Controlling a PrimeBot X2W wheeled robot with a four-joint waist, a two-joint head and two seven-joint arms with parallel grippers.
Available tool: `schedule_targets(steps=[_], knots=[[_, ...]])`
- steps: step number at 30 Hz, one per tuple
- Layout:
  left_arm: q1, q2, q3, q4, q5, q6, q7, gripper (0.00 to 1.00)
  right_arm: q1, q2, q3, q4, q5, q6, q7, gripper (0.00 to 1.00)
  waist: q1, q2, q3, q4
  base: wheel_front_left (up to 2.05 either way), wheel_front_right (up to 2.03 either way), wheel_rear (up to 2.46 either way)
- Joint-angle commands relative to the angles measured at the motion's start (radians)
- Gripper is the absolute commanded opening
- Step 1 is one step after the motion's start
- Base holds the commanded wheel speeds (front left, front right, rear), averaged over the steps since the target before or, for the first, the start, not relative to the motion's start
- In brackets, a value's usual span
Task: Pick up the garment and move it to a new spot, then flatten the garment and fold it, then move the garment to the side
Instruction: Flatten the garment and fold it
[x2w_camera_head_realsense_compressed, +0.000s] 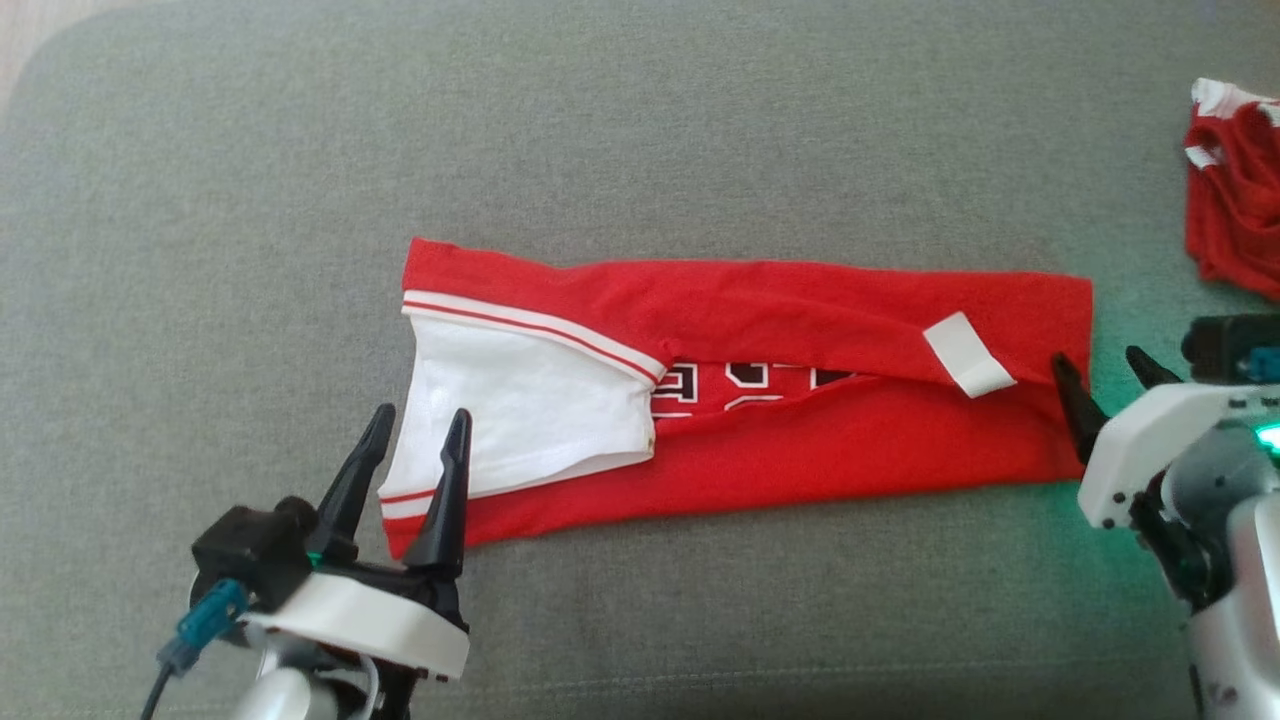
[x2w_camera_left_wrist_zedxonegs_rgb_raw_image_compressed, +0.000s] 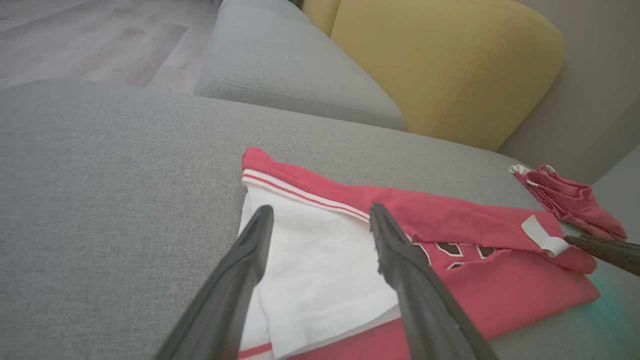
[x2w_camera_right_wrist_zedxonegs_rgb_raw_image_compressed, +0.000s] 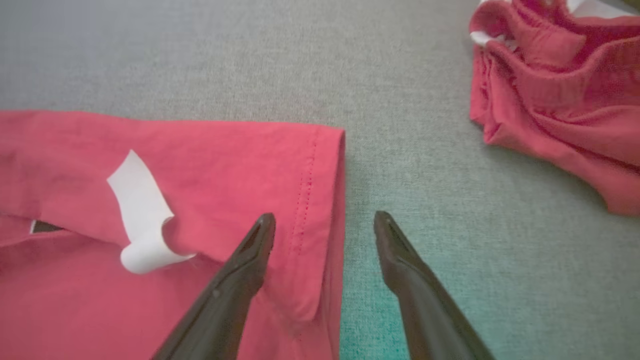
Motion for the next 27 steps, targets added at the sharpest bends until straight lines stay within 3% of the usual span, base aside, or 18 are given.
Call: schedule_targets(steps=[1, 15, 16, 17, 22, 27], knots=[[-0.045, 0.007, 0.036, -0.026, 0.016, 0.005, -0.01, 1.0, -0.039, -0.032, 0.026, -0.012, 0.006, 0.007, 0.024, 1.0, 0.0001, -0.0001, 0.008, 0.006, 0.0, 0.0, 0.0], [-0.068, -0.005, 0.038, -0.01, 0.023, 0.0, -0.023, 1.0, -0.12, -0.051, 0.065, 0.099, 0.088, 0.007, 0.172, 1.0, 0.0001, -0.0001, 0.045, 0.019, 0.0, 0.0, 0.0], [-0.07, -0.005, 0.038, -0.008, 0.024, -0.001, -0.024, 1.0, -0.122, -0.05, 0.067, 0.102, 0.097, 0.007, 0.18, 0.84, 0.0001, -0.0001, 0.047, 0.02, 0.0, 0.0, 0.0], [-0.071, -0.006, 0.038, -0.007, 0.024, -0.001, -0.024, 1.0, -0.123, -0.048, 0.069, 0.105, 0.106, 0.007, 0.188, 0.59, 0.0001, -0.0001, 0.047, 0.02, 0.0, 0.0, 0.0], [-0.072, -0.007, 0.04, 0.001, 0.023, -0.003, -0.027, 1.0, -0.12, -0.04, 0.07, 0.108, 0.15, 0.007, 0.204, 0.0, 0.0001, -0.0001, 0.042, 0.018, 0.0, 0.0, 0.0], [-0.07, -0.006, 0.04, 0.008, 0.022, -0.004, -0.028, 1.0, -0.128, -0.034, 0.055, 0.09, 0.175, 0.007, 0.135, 0.0, 0.0001, -0.0001, 0.023, 0.01, 0.0, 0.0, 0.0]])
